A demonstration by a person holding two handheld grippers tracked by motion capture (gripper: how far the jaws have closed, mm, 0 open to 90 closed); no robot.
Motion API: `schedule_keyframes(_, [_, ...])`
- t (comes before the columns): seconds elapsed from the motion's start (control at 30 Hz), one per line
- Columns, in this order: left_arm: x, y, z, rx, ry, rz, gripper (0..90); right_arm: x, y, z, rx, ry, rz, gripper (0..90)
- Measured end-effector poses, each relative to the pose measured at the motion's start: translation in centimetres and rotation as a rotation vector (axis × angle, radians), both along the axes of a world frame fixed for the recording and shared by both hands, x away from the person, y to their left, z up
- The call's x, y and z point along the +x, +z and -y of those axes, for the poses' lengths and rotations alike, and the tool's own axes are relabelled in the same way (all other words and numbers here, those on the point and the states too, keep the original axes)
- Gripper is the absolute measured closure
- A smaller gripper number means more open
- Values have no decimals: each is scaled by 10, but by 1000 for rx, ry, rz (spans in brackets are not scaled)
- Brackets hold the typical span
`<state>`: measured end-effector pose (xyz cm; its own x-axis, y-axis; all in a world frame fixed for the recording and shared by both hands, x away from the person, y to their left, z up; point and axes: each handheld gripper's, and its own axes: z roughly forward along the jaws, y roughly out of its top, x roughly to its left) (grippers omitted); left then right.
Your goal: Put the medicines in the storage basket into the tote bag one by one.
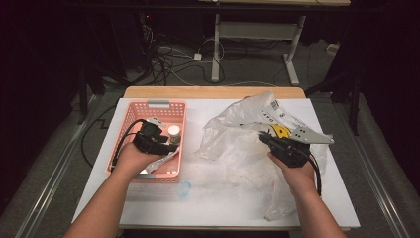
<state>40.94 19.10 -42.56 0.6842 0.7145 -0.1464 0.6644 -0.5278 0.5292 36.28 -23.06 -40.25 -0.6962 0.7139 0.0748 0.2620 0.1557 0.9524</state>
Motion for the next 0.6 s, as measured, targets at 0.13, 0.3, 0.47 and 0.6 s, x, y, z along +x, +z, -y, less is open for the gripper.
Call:
schedule_keyframes(0.13, [2,-3,4,26,-31,-36,494,0,1,-1,0,4,4,900])
schedule_keyframes(0.3, [6,-9,11,93,-57,-67,496,0,0,-2,1,6,-7,900])
schedule_keyframes(0.47, [10,-15,14,107,-61,-95,527,0,0,-1,0,5,-4,900])
schedule_keyframes(0.6, [12,-20,16,145,-64,-111,543,0,-1,-2,1,8,-9,900])
